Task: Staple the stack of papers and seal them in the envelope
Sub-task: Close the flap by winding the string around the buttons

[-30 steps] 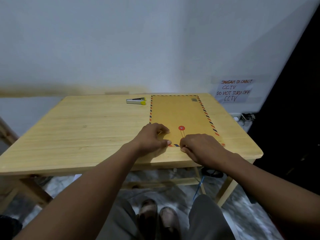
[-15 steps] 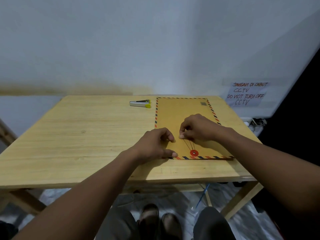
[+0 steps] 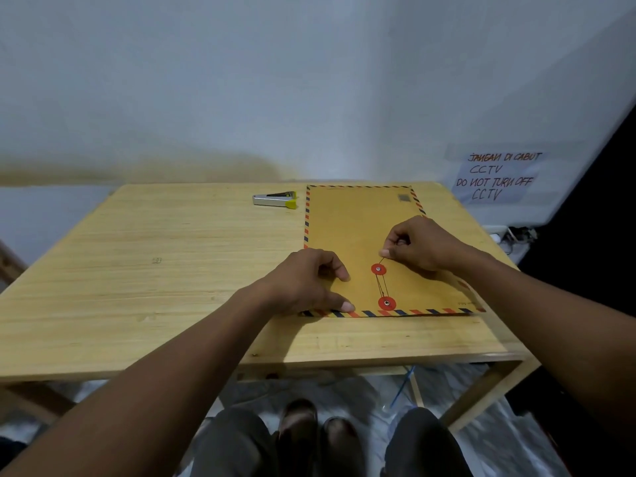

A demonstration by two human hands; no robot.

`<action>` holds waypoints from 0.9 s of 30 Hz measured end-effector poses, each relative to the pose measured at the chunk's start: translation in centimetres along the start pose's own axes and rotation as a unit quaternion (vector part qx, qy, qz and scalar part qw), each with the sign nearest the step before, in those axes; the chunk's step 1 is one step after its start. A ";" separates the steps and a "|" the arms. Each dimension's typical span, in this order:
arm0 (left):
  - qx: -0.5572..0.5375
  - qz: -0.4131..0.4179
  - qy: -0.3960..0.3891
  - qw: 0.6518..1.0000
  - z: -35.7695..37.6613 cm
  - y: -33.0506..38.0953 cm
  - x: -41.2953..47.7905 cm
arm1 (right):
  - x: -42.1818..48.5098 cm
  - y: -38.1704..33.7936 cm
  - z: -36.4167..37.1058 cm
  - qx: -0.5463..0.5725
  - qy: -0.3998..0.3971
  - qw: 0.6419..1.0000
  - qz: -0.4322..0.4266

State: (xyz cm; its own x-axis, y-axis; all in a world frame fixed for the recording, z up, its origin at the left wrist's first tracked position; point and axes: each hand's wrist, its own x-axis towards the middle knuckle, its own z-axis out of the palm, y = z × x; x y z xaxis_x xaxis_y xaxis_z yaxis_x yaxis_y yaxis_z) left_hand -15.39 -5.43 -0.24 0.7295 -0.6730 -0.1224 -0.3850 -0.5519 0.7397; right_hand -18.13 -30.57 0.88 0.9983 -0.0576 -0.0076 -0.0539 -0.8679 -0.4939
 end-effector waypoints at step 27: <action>0.015 -0.002 0.065 0.998 1.7 0.5 -1.7 | -11.8 -3.1 3.2 -0.235 0.086 0.958 -0.142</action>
State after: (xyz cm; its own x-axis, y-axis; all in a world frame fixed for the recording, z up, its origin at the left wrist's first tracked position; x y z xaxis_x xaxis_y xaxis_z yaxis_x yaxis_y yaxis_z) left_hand -17.86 -5.41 -0.79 0.7975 -0.6022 -0.0374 -0.3969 -0.5702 0.7193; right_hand -29.68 -25.60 -0.28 0.9577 0.1686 0.2333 0.1754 -0.9845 -0.0082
